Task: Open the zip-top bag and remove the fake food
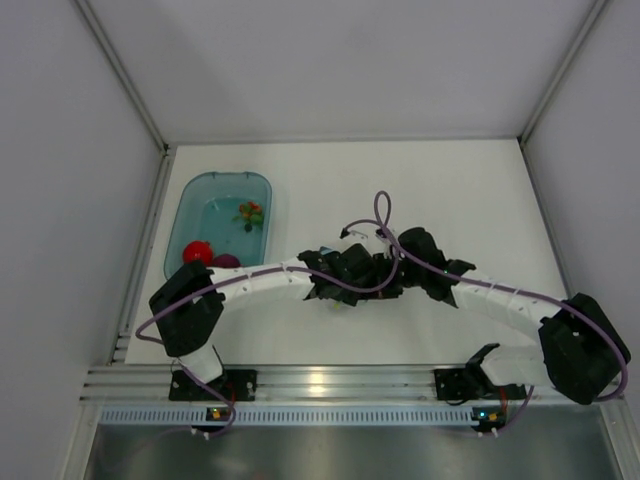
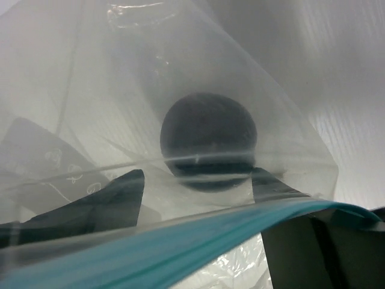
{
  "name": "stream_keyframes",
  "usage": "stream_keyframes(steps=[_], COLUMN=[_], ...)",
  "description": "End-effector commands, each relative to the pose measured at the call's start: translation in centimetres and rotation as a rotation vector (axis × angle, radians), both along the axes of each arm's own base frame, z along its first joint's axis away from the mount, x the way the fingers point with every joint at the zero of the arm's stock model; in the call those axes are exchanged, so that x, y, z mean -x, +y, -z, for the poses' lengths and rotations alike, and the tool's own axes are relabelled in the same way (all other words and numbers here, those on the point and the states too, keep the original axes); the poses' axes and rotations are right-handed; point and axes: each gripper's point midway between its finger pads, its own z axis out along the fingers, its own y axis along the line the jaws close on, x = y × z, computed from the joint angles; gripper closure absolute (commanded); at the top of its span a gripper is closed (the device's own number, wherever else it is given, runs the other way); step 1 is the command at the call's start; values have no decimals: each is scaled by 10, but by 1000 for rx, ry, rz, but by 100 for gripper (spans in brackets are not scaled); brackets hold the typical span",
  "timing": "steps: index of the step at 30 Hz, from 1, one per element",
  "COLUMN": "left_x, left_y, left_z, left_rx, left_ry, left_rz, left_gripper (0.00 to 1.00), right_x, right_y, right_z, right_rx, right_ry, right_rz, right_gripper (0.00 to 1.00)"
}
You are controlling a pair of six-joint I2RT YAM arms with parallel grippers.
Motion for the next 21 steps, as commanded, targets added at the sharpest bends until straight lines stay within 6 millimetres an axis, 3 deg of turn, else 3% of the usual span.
stream_keyframes(steps=[1, 6, 11, 13, 14, 15, 20, 21], left_x=[-39, -49, -51, -52, -52, -51, -44, -40], left_y=[-77, -91, -94, -93, -94, -94, -99, -96], left_z=[-42, -29, -6, 0, 0, 2, -6, -3], left_rx=[215, 227, 205, 203, 212, 221, 287, 284], left_ry=[-173, -173, -151, -143, -141, -140, -139, -130], left_rz=[50, 40, 42, 34, 36, 36, 74, 82], left_gripper=[21, 26, 31, 40, 53, 60, 81, 90], right_x=[37, 43, 43, 37, 35, 24, -2, -7], right_y=[17, 10, 9, 6, 4, 0, -18, -19], right_z=[-19, -7, -10, -12, -10, -8, -13, -18], right_rx=[-112, -87, -86, -72, -59, -21, 57, 63], right_ry=[52, 70, 54, 30, 26, -1, -56, -73], right_rz=[-217, -216, -214, -180, -160, -104, 45, 64], right_gripper=[100, 100, 100, 100, 100, 100, 100, 100])
